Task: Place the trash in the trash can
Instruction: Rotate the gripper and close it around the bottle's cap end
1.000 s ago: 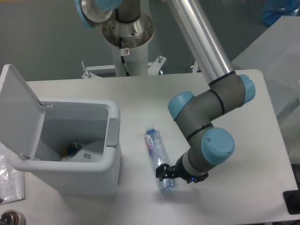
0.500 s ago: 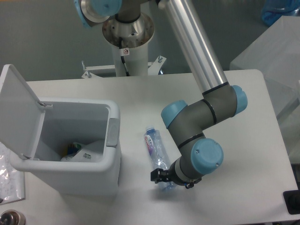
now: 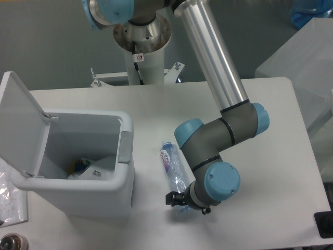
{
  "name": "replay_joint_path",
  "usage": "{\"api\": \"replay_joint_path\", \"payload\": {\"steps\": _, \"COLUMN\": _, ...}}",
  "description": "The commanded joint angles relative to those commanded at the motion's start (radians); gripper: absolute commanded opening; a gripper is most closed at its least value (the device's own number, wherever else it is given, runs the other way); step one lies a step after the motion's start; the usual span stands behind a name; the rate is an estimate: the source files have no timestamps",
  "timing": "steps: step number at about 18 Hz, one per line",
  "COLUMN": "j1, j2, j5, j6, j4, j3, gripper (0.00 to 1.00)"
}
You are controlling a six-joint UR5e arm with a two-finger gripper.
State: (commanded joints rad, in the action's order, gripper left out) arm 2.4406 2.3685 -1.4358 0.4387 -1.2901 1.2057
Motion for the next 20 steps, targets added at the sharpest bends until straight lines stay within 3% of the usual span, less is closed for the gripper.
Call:
{"api": "replay_joint_path", "payload": {"steps": 2, "j1": -0.006, "j2": 0.000, "j5": 0.002, "j6": 0.000, "j4": 0.000, "j3": -0.008, "gripper": 0.81}}
{"api": "replay_joint_path", "payload": {"steps": 13, "j1": -0.006, "j2": 0.000, "j5": 0.002, "j6": 0.000, "j4": 0.000, "j3": -0.015, "gripper": 0.78}}
{"api": "replay_joint_path", "payload": {"steps": 20, "j1": -0.006, "j2": -0.002, "j5": 0.002, "j6": 0.000, "j4": 0.000, "j3": -0.015, "gripper": 0.67}}
